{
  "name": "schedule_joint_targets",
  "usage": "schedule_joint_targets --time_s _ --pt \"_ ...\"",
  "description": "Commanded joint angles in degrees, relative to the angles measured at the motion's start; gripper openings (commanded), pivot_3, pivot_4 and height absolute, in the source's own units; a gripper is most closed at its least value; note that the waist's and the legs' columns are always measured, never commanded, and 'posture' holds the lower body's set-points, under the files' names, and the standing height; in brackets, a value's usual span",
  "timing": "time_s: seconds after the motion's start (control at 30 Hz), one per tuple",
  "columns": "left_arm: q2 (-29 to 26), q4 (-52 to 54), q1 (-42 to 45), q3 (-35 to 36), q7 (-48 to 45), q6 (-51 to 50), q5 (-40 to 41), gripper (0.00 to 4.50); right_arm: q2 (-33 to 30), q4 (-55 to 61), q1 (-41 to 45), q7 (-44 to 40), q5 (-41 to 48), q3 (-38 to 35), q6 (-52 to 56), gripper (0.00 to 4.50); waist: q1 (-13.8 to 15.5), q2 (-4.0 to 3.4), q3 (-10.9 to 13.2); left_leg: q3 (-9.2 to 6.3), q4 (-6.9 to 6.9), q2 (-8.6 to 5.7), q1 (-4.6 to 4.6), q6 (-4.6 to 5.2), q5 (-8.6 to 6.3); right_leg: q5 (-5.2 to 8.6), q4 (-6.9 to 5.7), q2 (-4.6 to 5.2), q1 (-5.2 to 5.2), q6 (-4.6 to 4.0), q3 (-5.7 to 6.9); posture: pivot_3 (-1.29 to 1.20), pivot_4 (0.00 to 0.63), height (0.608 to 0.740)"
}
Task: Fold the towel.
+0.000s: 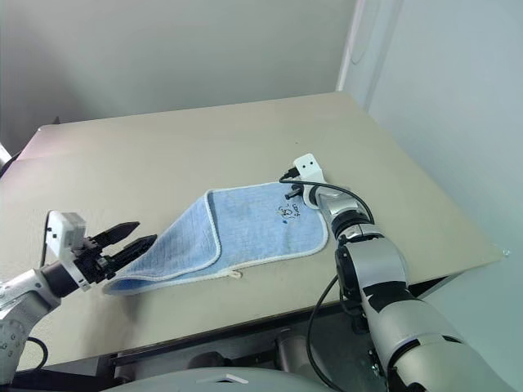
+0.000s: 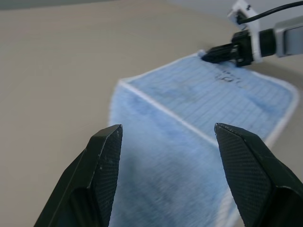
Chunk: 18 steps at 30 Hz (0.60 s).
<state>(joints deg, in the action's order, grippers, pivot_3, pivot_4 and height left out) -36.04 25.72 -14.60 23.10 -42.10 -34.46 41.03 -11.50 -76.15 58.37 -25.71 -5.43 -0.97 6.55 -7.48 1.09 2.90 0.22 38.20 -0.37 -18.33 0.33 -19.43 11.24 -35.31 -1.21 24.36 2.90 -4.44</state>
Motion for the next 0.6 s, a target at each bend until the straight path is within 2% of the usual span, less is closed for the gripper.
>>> schedule_joint_targets --time_s 0.03,0.37,0.43,0.6 --pt "-0.97 2.02 1.26 -2.73 1.83 -0.91 -1.65 3.28 0.69 0.80 1.35 -0.23 0.15 -0.41 -1.48 0.03 -0.08 -0.01 0.01 0.00 -0.01 0.00 -0.01 0.00 0.00 0.00 0.00 -0.01 0.00 0.01 0.00 0.00 0.000 0.740" --pt "2.79 0.36 7.14 -16.12 6.55 1.70 -11.45 3.28 0.31 0.87 1.03 -0.10 -0.01 -0.33 -1.52 0.03 0.02 -0.03 0.02 -0.01 -0.03 -0.01 -0.03 0.00 0.00 -0.04 0.02 -0.02 0.01 0.05 -0.02 0.00 0.000 0.740" --pt "1.74 -0.60 7.20 -19.75 6.18 2.55 -15.18 3.28 -0.10 1.03 0.91 -0.36 0.14 -0.46 -1.37 0.03 0.02 -0.04 0.03 -0.01 -0.07 0.00 -0.03 0.00 0.00 -0.04 0.01 -0.03 0.01 0.06 -0.03 0.00 0.000 0.740" --pt "1.57 -2.36 7.40 -21.82 4.93 2.65 -16.63 3.28 -0.62 1.22 -0.29 0.37 -0.37 -0.01 -1.88 0.03 0.11 -0.05 0.03 -0.02 -0.09 0.00 -0.03 0.00 0.00 -0.01 0.00 -0.05 0.01 0.01 -0.03 0.00 0.000 0.740"
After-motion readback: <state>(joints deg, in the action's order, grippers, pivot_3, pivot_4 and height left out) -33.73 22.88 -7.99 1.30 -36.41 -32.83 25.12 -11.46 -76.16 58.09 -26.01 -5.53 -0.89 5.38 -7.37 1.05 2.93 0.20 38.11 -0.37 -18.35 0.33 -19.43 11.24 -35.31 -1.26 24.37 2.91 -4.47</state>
